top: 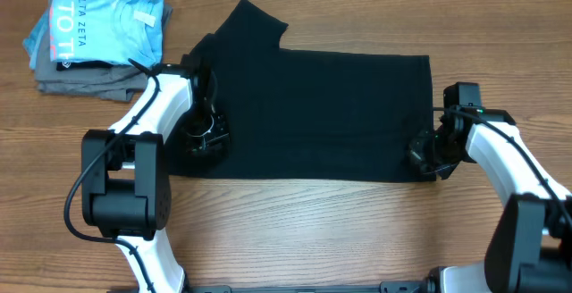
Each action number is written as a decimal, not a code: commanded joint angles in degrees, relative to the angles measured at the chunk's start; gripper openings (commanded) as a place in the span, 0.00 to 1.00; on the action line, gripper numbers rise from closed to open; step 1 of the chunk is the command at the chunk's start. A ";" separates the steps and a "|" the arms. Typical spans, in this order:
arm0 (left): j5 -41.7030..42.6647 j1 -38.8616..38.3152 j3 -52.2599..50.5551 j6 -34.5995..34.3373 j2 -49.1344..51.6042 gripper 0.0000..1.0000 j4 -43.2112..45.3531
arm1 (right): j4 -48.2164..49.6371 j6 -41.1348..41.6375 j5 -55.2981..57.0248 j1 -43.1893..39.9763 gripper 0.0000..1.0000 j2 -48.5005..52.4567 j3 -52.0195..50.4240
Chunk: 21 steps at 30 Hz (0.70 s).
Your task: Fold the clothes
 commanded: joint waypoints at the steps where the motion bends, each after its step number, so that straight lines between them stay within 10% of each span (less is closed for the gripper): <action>1: -1.77 1.53 -0.20 0.22 0.39 0.10 -0.72 | 0.39 -0.17 1.31 0.22 0.04 3.72 -0.31; 21: -2.78 7.13 -5.38 -1.53 0.44 0.04 -5.38 | -7.06 12.61 10.45 -0.09 0.04 8.76 -0.37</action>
